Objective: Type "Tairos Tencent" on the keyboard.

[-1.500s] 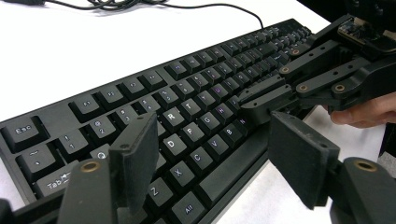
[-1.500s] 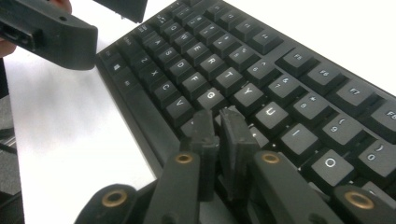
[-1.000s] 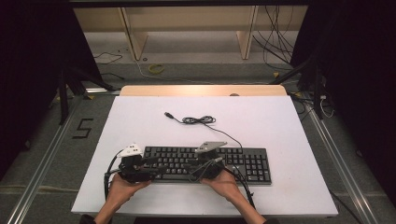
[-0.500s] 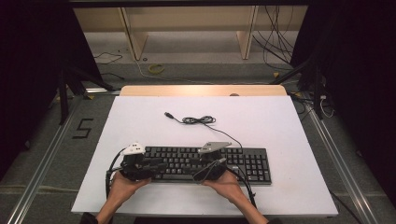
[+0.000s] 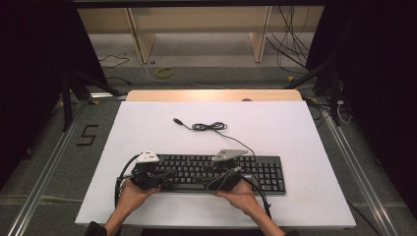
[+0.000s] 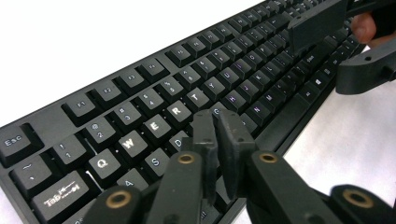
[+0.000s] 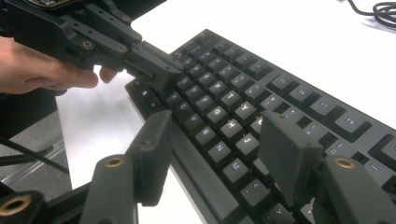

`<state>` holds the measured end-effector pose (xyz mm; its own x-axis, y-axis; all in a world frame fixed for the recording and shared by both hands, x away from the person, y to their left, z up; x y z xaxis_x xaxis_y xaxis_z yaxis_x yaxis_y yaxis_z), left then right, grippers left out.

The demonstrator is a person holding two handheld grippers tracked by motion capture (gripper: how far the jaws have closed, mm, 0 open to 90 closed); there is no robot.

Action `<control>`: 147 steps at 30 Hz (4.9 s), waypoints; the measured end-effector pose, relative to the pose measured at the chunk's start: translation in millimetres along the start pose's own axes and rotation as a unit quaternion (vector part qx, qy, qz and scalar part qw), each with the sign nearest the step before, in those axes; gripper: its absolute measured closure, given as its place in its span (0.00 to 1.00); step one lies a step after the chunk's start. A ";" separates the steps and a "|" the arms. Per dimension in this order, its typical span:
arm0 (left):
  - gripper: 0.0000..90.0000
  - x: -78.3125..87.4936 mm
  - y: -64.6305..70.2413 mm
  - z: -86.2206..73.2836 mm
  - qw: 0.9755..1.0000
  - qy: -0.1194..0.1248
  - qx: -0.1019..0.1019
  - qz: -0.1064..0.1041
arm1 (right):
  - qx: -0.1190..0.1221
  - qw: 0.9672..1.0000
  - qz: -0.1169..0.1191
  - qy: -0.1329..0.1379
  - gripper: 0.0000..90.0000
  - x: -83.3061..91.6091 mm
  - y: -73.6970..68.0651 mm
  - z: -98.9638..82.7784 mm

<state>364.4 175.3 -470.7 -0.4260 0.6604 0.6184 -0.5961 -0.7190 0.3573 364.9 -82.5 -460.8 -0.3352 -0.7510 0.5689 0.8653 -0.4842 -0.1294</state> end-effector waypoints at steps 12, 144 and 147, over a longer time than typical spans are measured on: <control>0.99 -5.5 1.1 1.5 1.000 -0.014 -0.005 0.000 | -0.002 1.000 -0.003 0.004 0.46 3.6 0.9 -2.3; 0.99 -28.3 -21.0 18.3 0.997 -0.040 0.032 0.058 | 0.002 1.000 -0.008 0.014 0.37 11.4 -0.8 -6.4; 0.99 -28.8 -20.2 18.3 0.997 -0.041 0.031 0.060 | 0.002 1.000 -0.008 0.013 0.37 10.6 -1.2 -6.6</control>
<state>401.2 166.8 -482.9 -0.4334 0.5503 0.7137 -0.5005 -0.8055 0.3173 357.9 -92.9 -460.0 -0.3579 -0.7550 0.5494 0.8615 -0.4939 -0.1176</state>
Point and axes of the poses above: each handheld gripper's, and its own axes: x roughly backward along the jaws, z roughly out of its top, y roughly to its right, the point moved 1 cm from there along -x, roughly forward along the jaws, and after that the axes turned 10 degrees about x, right-handed, at the moved point
